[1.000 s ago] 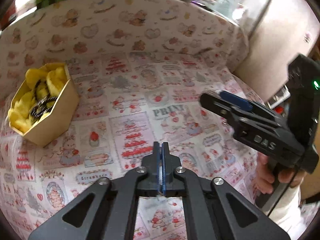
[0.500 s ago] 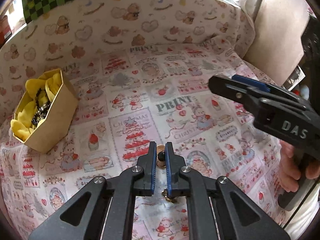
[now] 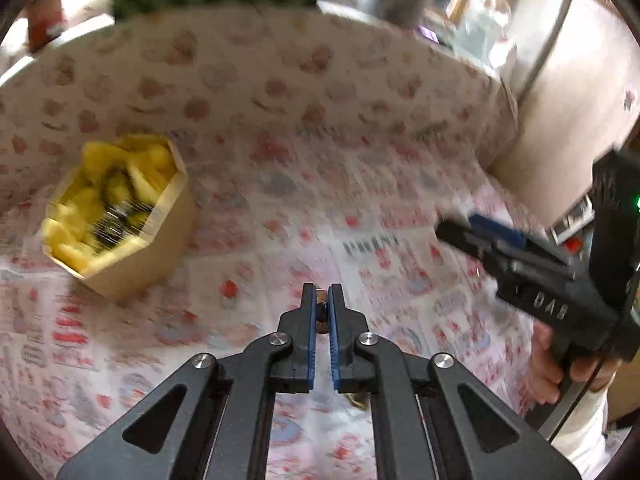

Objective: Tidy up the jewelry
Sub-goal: 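Carry the gold charm over the gold box and open the left gripper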

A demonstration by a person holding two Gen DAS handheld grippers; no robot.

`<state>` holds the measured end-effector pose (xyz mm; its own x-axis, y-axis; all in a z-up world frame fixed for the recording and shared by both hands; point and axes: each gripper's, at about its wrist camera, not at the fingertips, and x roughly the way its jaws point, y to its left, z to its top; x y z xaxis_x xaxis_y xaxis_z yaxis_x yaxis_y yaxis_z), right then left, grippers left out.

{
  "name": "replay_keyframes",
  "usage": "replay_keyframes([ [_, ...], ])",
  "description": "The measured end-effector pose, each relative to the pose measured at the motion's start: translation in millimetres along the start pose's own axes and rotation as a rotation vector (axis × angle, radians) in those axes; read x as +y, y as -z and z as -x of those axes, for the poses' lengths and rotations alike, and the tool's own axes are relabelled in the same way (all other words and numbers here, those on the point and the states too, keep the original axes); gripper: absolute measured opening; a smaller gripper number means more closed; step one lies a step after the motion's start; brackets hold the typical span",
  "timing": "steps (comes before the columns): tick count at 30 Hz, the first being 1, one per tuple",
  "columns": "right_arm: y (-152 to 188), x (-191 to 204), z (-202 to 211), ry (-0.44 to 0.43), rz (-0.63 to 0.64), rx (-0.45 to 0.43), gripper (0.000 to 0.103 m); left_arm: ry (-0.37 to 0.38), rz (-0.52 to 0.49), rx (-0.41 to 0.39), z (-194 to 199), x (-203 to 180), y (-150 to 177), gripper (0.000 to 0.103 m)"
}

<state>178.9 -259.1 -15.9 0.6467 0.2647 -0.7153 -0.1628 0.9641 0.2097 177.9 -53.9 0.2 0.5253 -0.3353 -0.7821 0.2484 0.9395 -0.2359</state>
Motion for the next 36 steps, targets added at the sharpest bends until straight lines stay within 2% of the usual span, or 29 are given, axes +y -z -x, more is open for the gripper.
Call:
replay_keyframes([
  [5, 1.0, 3.3, 0.8, -0.030, 0.009, -0.022, 0.063, -0.164, -0.009, -0.214, 36.5, 20.9, -6.5, 0.004],
  [10, 1.6, 8.8, 9.3, -0.094, 0.027, -0.073, 0.063, -0.213, 0.108, -0.334, 65.4, 64.6, -12.2, 0.004],
  [13, 3.0, 16.0, 14.2, -0.116, 0.062, -0.107, 0.063, -0.238, 0.155, -0.354, 69.4, 86.4, -14.3, 0.005],
  [17, 5.7, 23.5, 18.7, -0.135, 0.099, -0.142, 0.063, -0.238, 0.214, -0.318, 57.8, 108.4, -16.2, 0.005],
  [19, 6.5, 25.6, 21.0, -0.149, 0.108, -0.161, 0.063, -0.241, 0.243, -0.331, 58.8, 114.1, -12.8, 0.005],
  [22, 6.8, 27.7, 19.7, -0.143, 0.140, -0.179, 0.063, -0.233, 0.254, -0.371, 65.1, 113.5, -9.9, 0.025],
  [24, 6.1, 24.2, 13.9, -0.128, 0.126, -0.162, 0.063, -0.233, 0.275, -0.401, 71.8, 114.7, -7.2, 0.055],
  [27, 4.8, 17.8, 9.2, -0.167, 0.091, -0.134, 0.063, -0.285, 0.267, -0.445, 79.6, 112.6, -5.0, 0.063],
  [30, 5.3, 20.7, 16.1, -0.151, 0.122, -0.182, 0.063, -0.372, 0.244, -0.432, 78.2, 111.5, -6.5, 0.064],
  [32, 6.0, 23.2, 19.2, -0.109, 0.142, -0.196, 0.063, -0.360, 0.277, -0.409, 75.2, 119.5, -6.3, 0.065],
  [36, -0.3, 30.4, 21.4, -0.109, 0.149, -0.169, 0.063, -0.330, 0.351, -0.369, 71.8, 137.8, -5.1, 0.066],
])
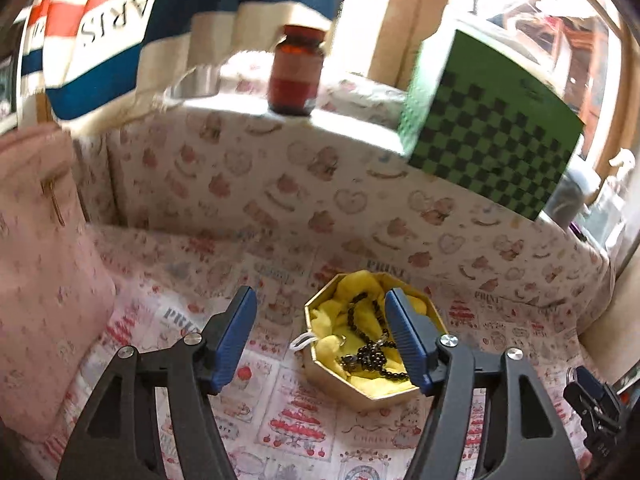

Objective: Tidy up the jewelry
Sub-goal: 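Carry the gold charm over the gold box and open the left gripper, then lower the silver bangle into the gold box and open the right gripper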

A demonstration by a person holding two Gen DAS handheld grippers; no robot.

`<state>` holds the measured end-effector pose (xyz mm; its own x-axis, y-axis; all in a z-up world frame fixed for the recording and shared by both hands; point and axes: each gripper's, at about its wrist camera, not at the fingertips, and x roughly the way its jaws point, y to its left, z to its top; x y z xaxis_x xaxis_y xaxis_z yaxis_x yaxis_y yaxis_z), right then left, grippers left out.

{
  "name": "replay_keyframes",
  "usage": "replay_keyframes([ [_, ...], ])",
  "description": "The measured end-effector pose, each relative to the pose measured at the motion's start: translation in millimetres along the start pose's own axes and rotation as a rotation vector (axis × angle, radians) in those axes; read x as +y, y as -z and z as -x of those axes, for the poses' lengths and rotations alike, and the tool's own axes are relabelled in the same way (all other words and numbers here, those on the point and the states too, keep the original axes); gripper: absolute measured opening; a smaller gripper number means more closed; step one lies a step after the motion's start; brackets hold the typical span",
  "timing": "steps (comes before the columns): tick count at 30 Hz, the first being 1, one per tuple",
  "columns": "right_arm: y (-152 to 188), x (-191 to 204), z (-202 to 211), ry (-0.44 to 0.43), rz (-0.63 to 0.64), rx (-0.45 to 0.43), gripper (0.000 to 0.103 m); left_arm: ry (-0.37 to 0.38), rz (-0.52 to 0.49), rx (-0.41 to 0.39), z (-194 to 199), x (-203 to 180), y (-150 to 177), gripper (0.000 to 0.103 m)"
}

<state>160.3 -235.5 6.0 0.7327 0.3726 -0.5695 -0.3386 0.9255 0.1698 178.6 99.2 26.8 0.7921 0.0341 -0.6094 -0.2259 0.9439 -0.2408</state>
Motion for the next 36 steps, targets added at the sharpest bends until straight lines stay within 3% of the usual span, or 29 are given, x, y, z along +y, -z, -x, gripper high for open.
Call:
replay_keyframes([
  [7, -34.6, 48.5, -20.6, -0.145, -0.022, 0.036, 0.063, 0.019, 0.082, 0.054, -7.6, 12.5, 1.4, 0.077],
  [10, -47.8, 77.1, -43.5, -0.211, -0.049, 0.074, 0.063, -0.108, 0.103, 0.017, -7.2, 14.5, 3.3, 0.083],
  [12, -53.9, 91.0, -55.2, -0.229, -0.058, 0.087, 0.063, -0.134, 0.118, 0.004, -6.5, 18.5, 3.1, 0.083],
  [17, -59.1, 125.4, -90.5, -0.212, -0.017, 0.122, 0.063, -0.049, 0.223, 0.001, -0.3, 40.0, -0.4, 0.086],
  [21, -60.3, 138.7, -112.5, -0.219, -0.037, 0.161, 0.063, 0.021, 0.244, 0.019, -0.4, 47.3, -4.6, 0.088],
  [27, -70.0, 152.4, -130.8, -0.212, -0.036, 0.151, 0.063, 0.075, 0.239, 0.016, 3.4, 40.3, -3.7, 0.089],
  [31, -70.4, 144.3, -130.0, -0.167, -0.046, 0.125, 0.073, 0.043, 0.228, -0.018, 9.4, 37.5, -3.2, 0.089],
  [36, -64.1, 118.5, -108.0, -0.110, -0.031, 0.092, 0.073, 0.065, 0.185, -0.032, 13.9, 28.6, -3.4, 0.090],
])
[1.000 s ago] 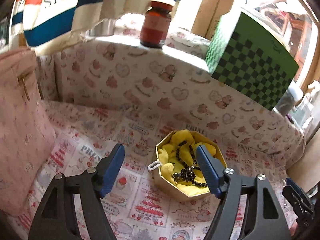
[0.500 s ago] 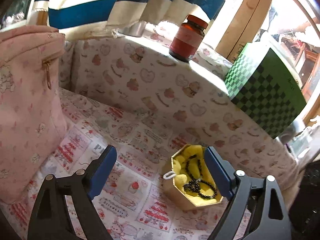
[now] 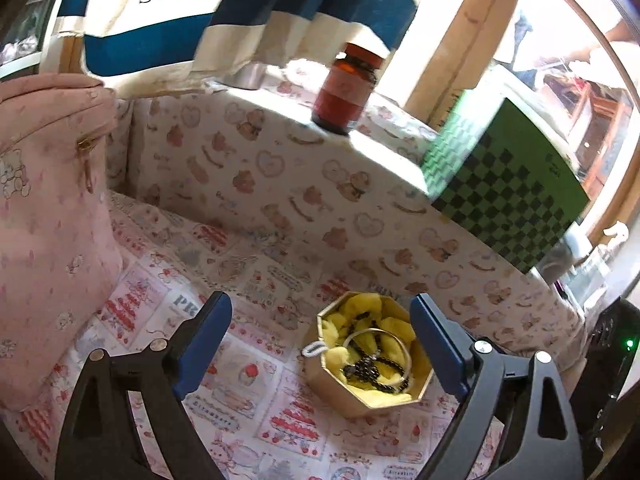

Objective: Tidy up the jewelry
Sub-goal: 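Lower the silver bangle into the gold box and open the right gripper, then grasp the small gold charm on the cloth with the right gripper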

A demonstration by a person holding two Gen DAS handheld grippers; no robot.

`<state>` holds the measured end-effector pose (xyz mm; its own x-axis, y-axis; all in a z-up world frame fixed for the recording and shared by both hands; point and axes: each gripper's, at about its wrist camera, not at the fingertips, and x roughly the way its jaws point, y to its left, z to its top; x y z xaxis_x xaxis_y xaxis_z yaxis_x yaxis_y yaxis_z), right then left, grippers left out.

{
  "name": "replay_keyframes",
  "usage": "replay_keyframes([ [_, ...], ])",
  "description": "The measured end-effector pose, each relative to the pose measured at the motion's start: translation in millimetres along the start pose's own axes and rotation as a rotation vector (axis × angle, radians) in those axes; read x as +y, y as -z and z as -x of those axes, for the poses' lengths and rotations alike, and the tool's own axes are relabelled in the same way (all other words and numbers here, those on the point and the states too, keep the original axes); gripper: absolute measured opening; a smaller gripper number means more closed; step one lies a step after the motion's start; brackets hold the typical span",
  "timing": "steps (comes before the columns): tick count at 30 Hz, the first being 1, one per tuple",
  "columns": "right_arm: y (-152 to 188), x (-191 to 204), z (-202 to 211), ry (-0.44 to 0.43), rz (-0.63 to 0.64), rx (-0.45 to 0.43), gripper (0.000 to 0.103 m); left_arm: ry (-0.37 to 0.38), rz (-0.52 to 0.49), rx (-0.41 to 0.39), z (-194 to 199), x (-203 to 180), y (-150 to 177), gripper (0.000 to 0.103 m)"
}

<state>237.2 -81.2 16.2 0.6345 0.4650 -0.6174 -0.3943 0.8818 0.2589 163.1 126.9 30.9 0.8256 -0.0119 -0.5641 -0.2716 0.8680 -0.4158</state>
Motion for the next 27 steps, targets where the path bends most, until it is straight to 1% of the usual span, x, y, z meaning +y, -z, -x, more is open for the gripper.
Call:
replay_keyframes([
  [4, 13.0, -18.7, 33.2, 0.082, 0.072, -0.042, 0.074, 0.011, -0.054, -0.004, 3.4, -12.4, 4.0, 0.090],
  [6, 22.4, -30.7, 54.4, 0.095, 0.078, -0.068, 0.074, 0.028, -0.072, 0.000, 5.2, -16.7, 5.1, 0.092],
  [9, 38.4, -52.4, 92.7, 0.070, 0.059, -0.114, 0.081, 0.064, -0.082, 0.012, 7.8, -23.2, 7.6, 0.093],
  [10, 41.5, -56.5, 102.2, 0.067, 0.062, -0.129, 0.081, 0.078, -0.094, 0.016, 9.1, -26.9, 8.9, 0.093],
  [12, 46.5, -64.5, 120.1, 0.067, 0.092, -0.160, 0.082, 0.095, -0.131, 0.019, 11.6, -37.4, 13.5, 0.097],
  [15, 50.4, -74.2, 133.7, 0.063, 0.131, -0.188, 0.082, 0.120, -0.154, 0.025, 14.6, -49.6, 21.9, 0.103],
  [17, 54.1, -84.2, 141.3, 0.048, 0.143, -0.218, 0.082, 0.129, -0.156, 0.036, 14.2, -55.5, 27.1, 0.103],
  [18, 55.7, -88.4, 143.5, 0.038, 0.140, -0.234, 0.082, 0.128, -0.173, 0.040, 13.9, -60.0, 30.0, 0.103],
  [20, 55.6, -95.1, 139.8, 0.054, 0.128, -0.190, 0.082, 0.100, -0.228, 0.034, 13.1, -69.9, 34.7, 0.103],
  [22, 58.5, -98.0, 136.6, 0.009, 0.139, -0.157, 0.082, 0.059, -0.287, 0.013, 14.1, -79.0, 40.4, 0.103],
  [24, 61.6, -96.6, 129.1, -0.012, 0.150, -0.094, 0.082, 0.022, -0.334, -0.013, 14.9, -86.7, 45.7, 0.103],
  [27, 69.2, -84.2, 124.0, -0.129, 0.209, -0.012, 0.082, 0.019, -0.349, -0.013, 11.3, -89.6, 50.9, 0.103],
])
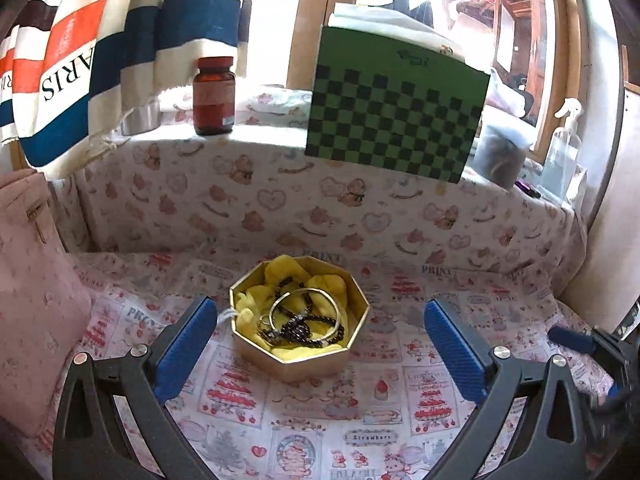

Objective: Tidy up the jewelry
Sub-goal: 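Grasp the small gold charm on the cloth with the right gripper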

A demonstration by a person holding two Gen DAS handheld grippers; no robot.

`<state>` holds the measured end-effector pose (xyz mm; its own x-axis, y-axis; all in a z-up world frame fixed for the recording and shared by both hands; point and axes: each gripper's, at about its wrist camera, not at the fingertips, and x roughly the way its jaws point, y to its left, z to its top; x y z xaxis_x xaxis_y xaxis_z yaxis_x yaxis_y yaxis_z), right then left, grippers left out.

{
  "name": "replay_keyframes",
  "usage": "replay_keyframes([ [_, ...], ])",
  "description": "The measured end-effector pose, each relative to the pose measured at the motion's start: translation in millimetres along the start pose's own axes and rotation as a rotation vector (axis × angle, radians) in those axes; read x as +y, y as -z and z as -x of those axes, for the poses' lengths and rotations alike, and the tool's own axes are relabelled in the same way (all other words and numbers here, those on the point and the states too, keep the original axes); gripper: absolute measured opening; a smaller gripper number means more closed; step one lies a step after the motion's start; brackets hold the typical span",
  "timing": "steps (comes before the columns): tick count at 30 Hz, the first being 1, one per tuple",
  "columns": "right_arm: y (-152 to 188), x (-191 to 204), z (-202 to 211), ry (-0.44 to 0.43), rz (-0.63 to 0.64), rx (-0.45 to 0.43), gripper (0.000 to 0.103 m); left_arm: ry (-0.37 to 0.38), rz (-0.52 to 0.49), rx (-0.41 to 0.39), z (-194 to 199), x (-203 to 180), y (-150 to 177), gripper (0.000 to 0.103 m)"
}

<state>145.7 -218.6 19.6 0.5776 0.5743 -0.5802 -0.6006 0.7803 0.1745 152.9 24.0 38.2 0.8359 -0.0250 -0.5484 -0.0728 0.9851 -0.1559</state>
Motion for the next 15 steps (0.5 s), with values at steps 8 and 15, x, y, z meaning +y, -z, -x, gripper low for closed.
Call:
replay_keyframes([
  [8, 27.8, 48.1, -34.4, -0.099, 0.189, 0.221, 0.050, -0.038, -0.006, -0.011, -2.7, 0.5, 2.7, 0.103],
  [15, 45.6, 50.9, -62.9, -0.076, 0.182, 0.369, 0.014, -0.014, -0.018, -0.030, 2.5, -1.0, 1.9, 0.103],
])
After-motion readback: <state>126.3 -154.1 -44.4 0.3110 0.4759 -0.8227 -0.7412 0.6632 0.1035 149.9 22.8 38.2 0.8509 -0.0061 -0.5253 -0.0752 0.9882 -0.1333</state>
